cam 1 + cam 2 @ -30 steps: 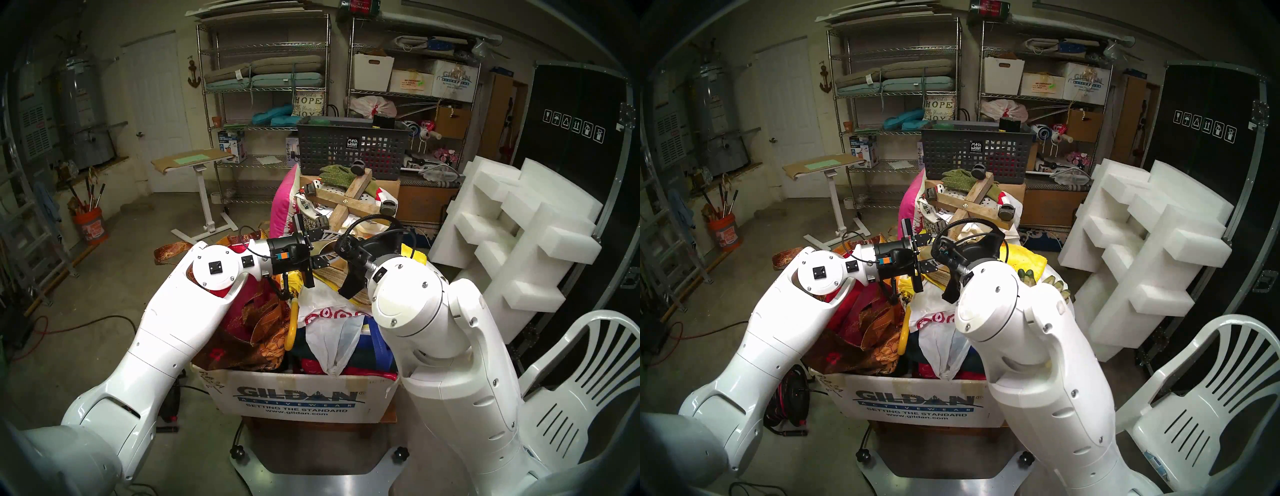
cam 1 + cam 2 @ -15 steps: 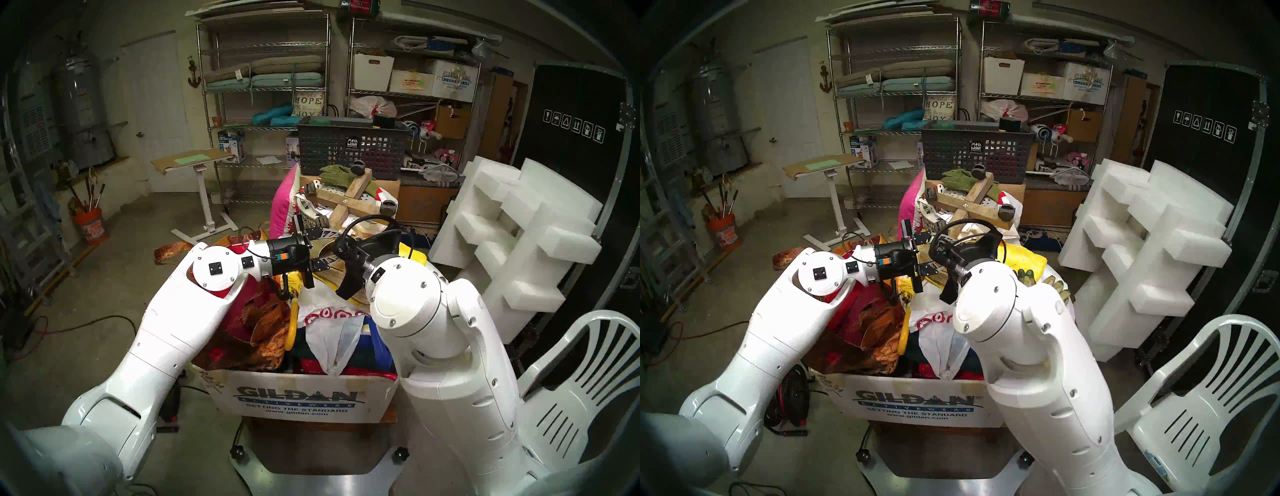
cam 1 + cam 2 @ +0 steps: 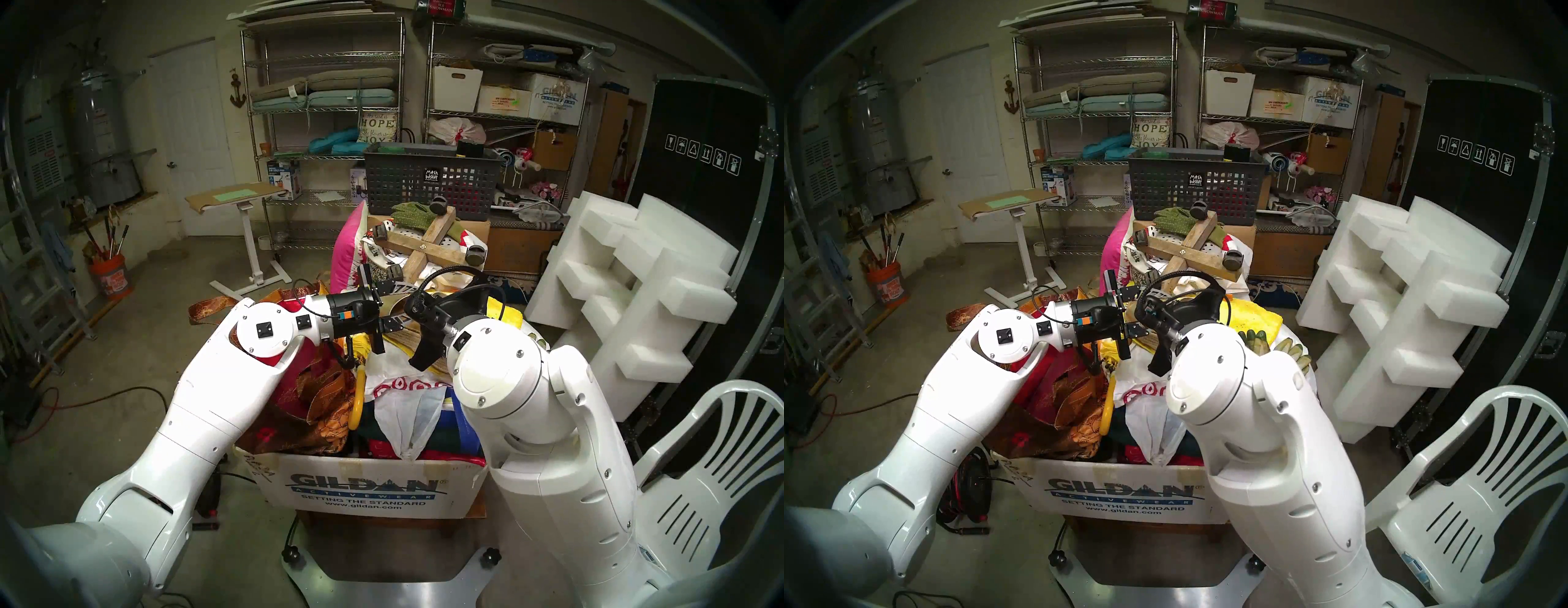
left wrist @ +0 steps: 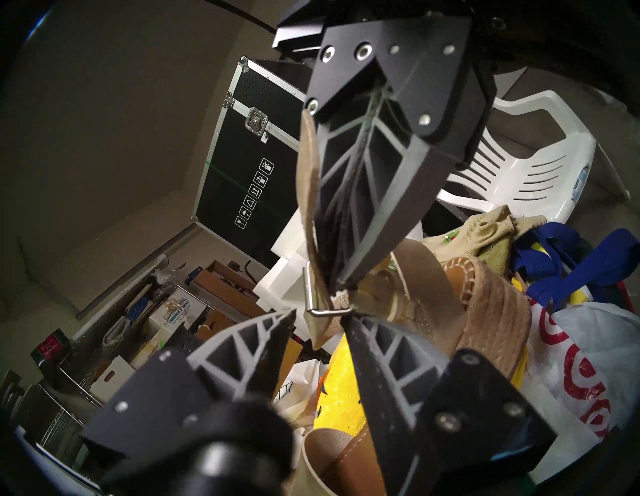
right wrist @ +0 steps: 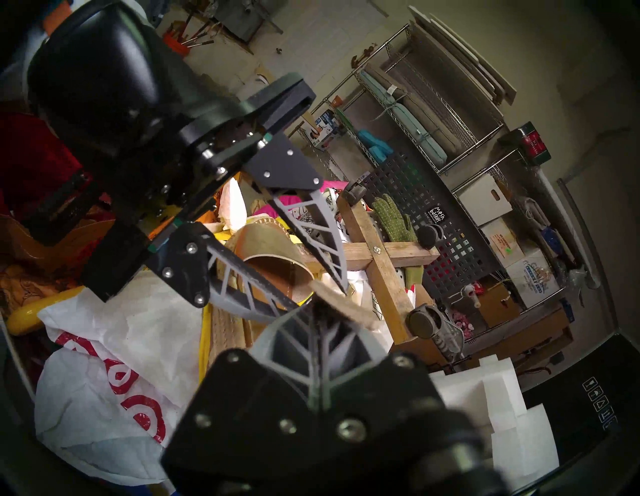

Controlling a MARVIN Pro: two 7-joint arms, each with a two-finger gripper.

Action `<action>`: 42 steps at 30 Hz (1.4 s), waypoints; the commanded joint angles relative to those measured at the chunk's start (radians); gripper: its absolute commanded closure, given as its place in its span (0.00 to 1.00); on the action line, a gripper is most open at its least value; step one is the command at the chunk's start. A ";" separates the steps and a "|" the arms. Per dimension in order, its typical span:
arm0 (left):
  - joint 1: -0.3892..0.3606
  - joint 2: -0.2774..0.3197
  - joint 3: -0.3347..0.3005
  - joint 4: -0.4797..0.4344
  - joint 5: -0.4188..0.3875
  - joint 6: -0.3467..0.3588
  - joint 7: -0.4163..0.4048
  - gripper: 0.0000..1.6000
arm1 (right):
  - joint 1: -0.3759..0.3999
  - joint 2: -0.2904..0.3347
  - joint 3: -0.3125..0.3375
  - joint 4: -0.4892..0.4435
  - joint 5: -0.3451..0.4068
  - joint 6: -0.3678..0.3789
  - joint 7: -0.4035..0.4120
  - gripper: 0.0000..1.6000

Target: Unbuckle a shoe

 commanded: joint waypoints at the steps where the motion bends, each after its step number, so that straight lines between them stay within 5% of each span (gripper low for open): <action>1: -0.031 -0.011 -0.005 0.004 0.004 0.000 0.005 0.51 | -0.002 0.003 -0.002 -0.037 -0.003 -0.001 -0.001 1.00; 15: -0.039 -0.020 0.000 0.031 -0.019 -0.032 -0.013 0.49 | 0.009 -0.005 -0.015 -0.022 -0.010 0.004 -0.003 1.00; 18: -0.039 -0.020 0.000 0.031 -0.024 -0.036 -0.016 0.58 | 0.012 -0.008 -0.014 -0.018 -0.012 0.004 -0.003 1.00; 20: -0.039 -0.021 -0.001 0.031 -0.025 -0.036 -0.016 0.93 | 0.015 -0.010 -0.014 -0.015 -0.013 0.003 -0.003 1.00; 21: -0.035 -0.023 -0.003 0.026 -0.017 -0.030 -0.007 1.00 | 0.016 -0.011 -0.014 -0.014 -0.014 0.002 -0.003 1.00; 42: -0.045 -0.085 -0.017 0.072 0.146 0.085 0.135 1.00 | 0.005 -0.002 0.059 -0.031 -0.024 -0.005 -0.018 1.00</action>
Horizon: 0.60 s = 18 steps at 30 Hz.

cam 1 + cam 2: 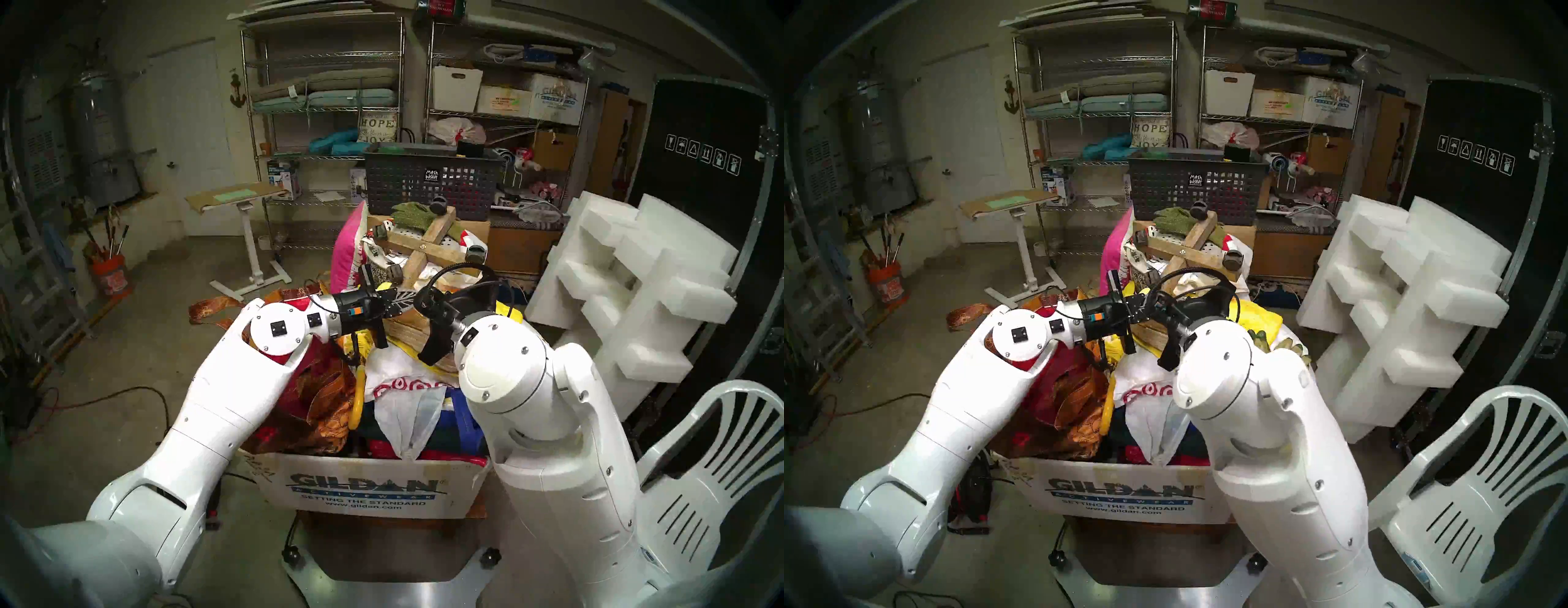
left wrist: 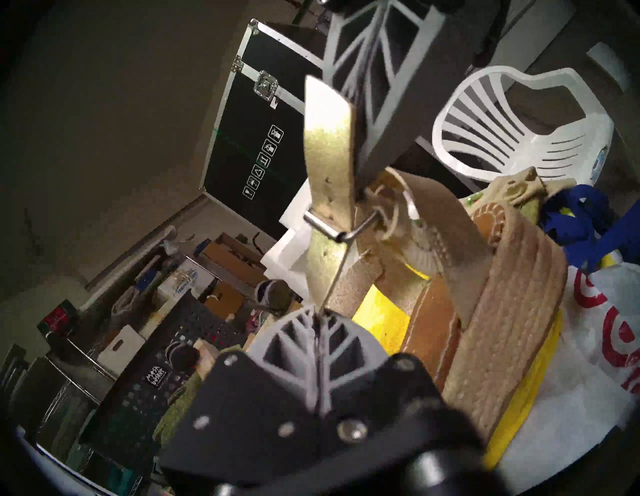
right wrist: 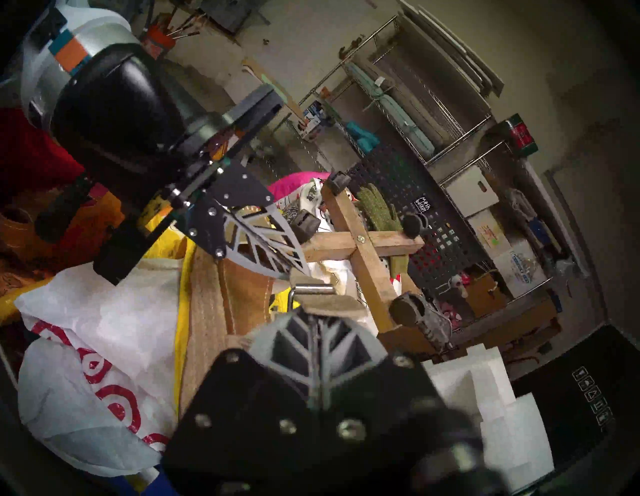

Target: Unbuckle a shoe

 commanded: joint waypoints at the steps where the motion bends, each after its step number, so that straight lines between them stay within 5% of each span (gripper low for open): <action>1: -0.021 -0.027 -0.014 -0.010 0.038 0.028 0.057 1.00 | 0.002 0.004 0.021 -0.038 -0.001 -0.003 -0.009 1.00; 18: -0.008 -0.034 -0.031 -0.029 0.103 0.073 0.111 1.00 | -0.016 0.003 0.060 -0.039 -0.007 0.001 -0.014 1.00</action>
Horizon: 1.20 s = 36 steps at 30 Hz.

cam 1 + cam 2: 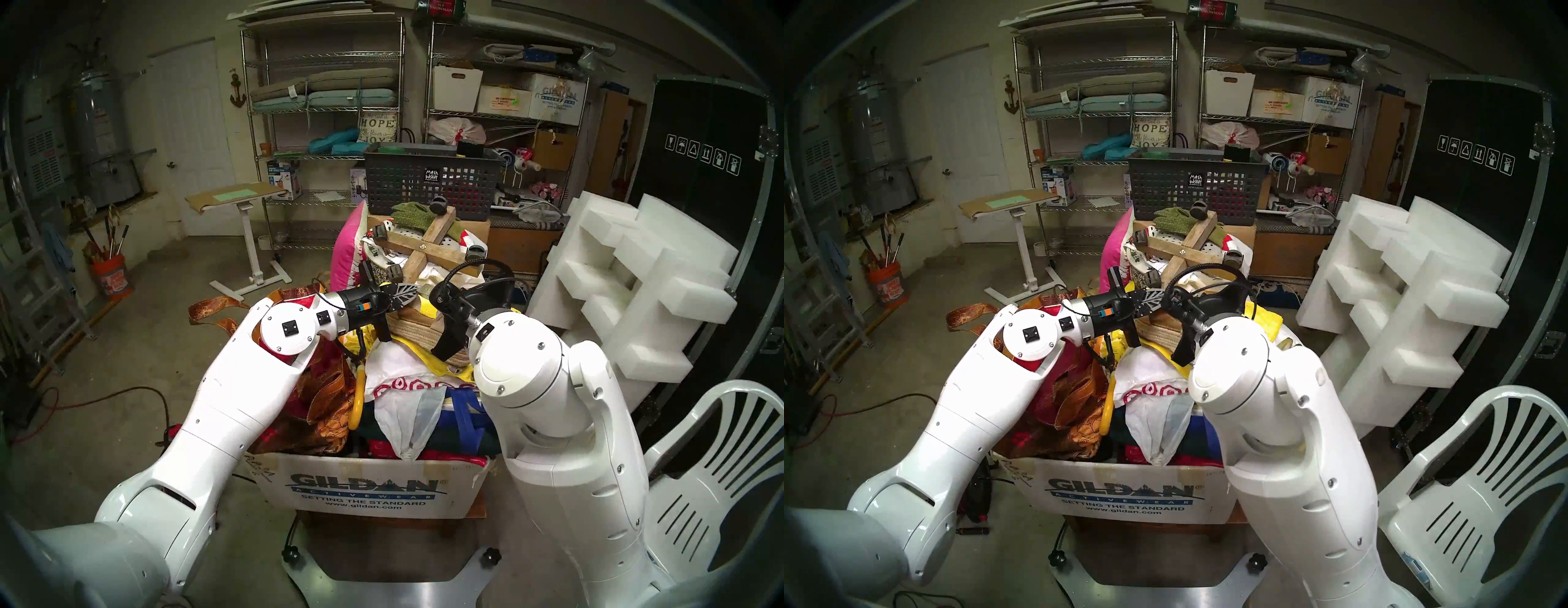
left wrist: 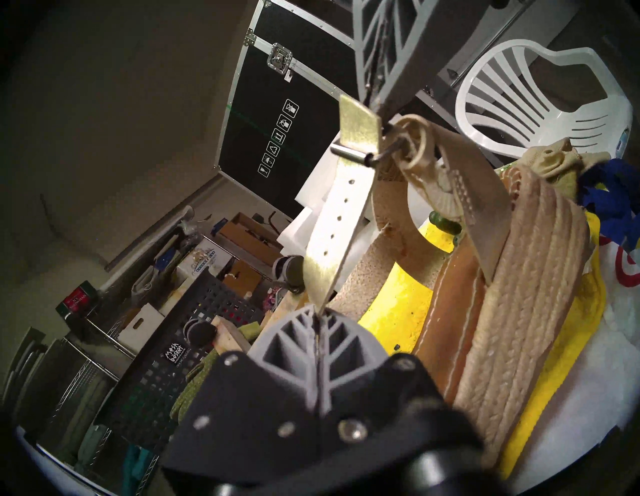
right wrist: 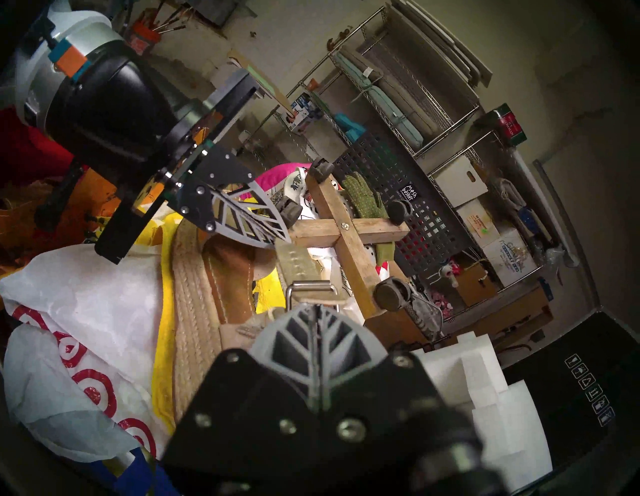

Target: Unbuckle a shoe

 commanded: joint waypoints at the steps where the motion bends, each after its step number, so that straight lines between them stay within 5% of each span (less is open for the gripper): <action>1: -0.006 -0.002 -0.026 -0.027 0.018 0.023 0.040 1.00 | -0.001 -0.003 0.016 -0.027 -0.006 0.006 -0.016 1.00; 18: 0.027 0.009 -0.053 -0.063 0.041 0.018 0.063 1.00 | 0.033 -0.017 -0.006 0.069 -0.010 -0.026 -0.004 1.00; 20: 0.028 0.010 -0.054 -0.066 0.039 0.019 0.060 0.87 | 0.041 -0.020 -0.009 0.087 -0.009 -0.034 -0.006 1.00; 24: 0.032 0.013 -0.053 -0.072 0.030 0.012 0.053 0.90 | 0.055 -0.023 -0.016 0.114 -0.019 -0.039 -0.011 1.00; 29: 0.039 0.020 -0.056 -0.085 0.012 -0.005 0.045 0.58 | 0.059 -0.025 -0.017 0.121 -0.021 -0.043 -0.012 1.00; 36: 0.045 0.029 -0.060 -0.125 -0.021 -0.011 0.020 0.56 | 0.071 -0.033 -0.017 0.131 -0.022 -0.046 -0.010 1.00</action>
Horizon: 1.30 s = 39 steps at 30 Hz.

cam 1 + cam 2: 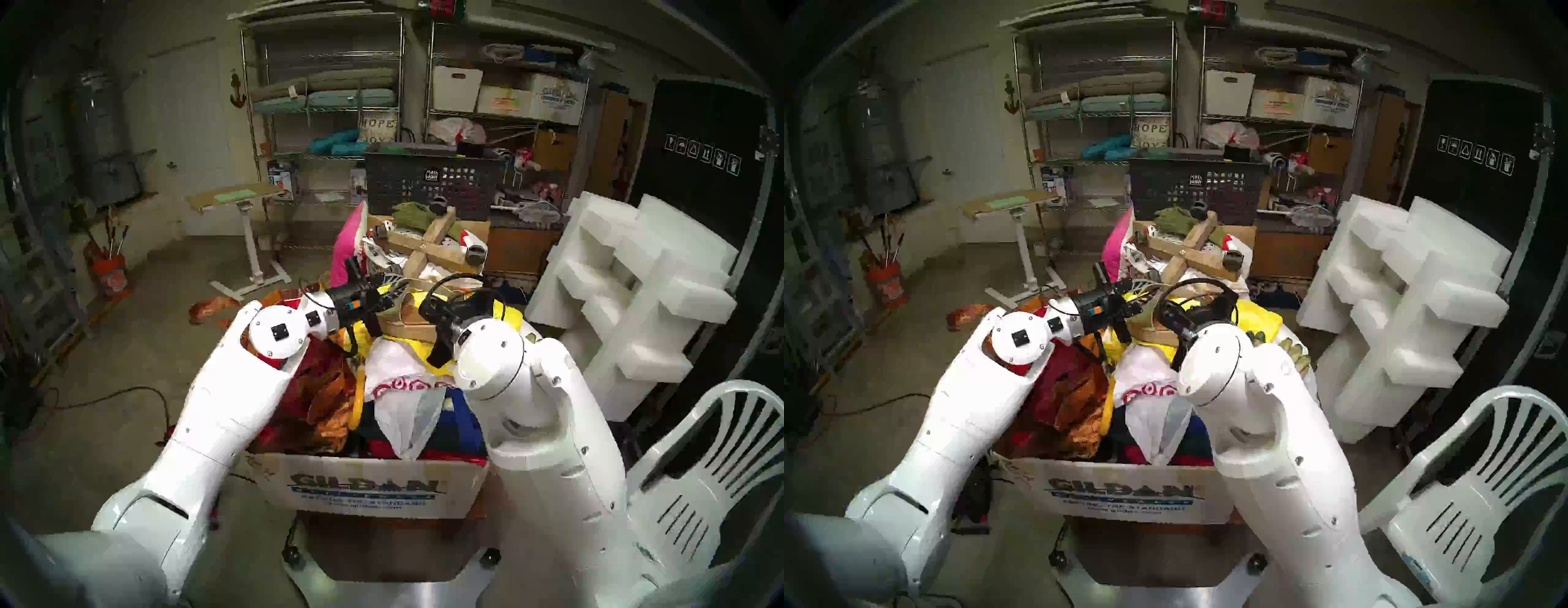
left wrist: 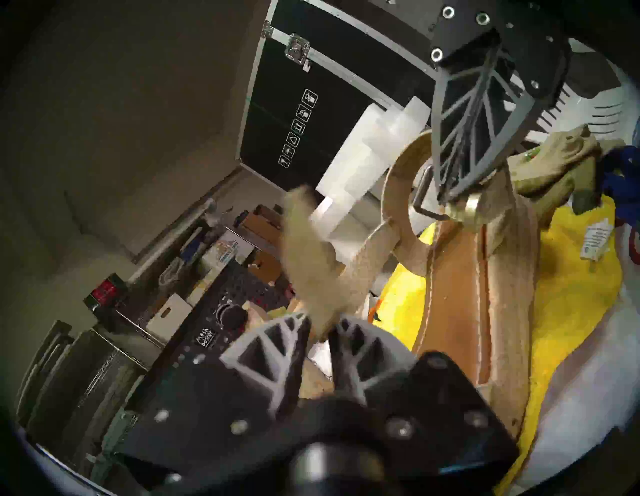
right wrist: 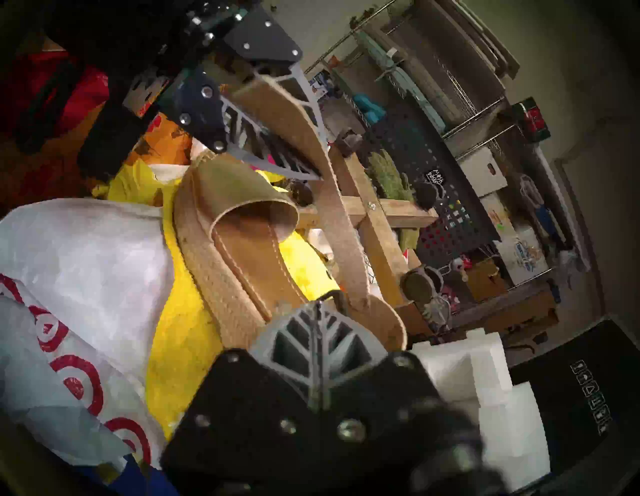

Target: Unbuckle a shoe

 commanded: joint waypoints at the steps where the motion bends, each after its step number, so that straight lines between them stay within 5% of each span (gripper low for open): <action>1: 0.000 0.007 -0.012 -0.059 -0.044 -0.014 -0.023 0.45 | 0.036 -0.019 0.004 -0.005 0.004 -0.007 -0.006 1.00; 12: 0.091 0.019 -0.063 -0.182 -0.083 0.027 -0.018 0.27 | 0.085 -0.036 0.004 0.058 0.013 -0.024 0.002 1.00; 23: 0.198 0.083 -0.174 -0.339 -0.146 0.041 -0.019 0.25 | 0.101 -0.038 0.004 0.081 0.025 -0.035 -0.004 1.00; 25: 0.218 0.085 -0.181 -0.368 -0.155 0.058 -0.025 0.14 | 0.102 -0.038 0.003 0.079 0.026 -0.036 -0.003 1.00; 32: 0.262 0.071 -0.185 -0.446 -0.188 0.109 -0.029 0.22 | 0.105 -0.035 -0.001 0.080 0.026 -0.033 0.000 1.00; 33: 0.264 0.070 -0.186 -0.452 -0.188 0.116 -0.029 0.21 | 0.105 -0.035 -0.002 0.081 0.025 -0.032 0.000 0.98; 34: 0.266 0.070 -0.186 -0.456 -0.188 0.120 -0.028 0.21 | 0.105 -0.034 -0.003 0.081 0.024 -0.031 0.001 0.82; 35: 0.267 0.071 -0.186 -0.456 -0.187 0.123 -0.027 0.21 | 0.105 -0.034 -0.003 0.081 0.024 -0.030 0.001 0.56; 39: 0.274 0.069 -0.188 -0.455 -0.177 0.133 -0.017 0.25 | 0.100 -0.029 -0.002 0.068 0.020 -0.029 0.002 0.56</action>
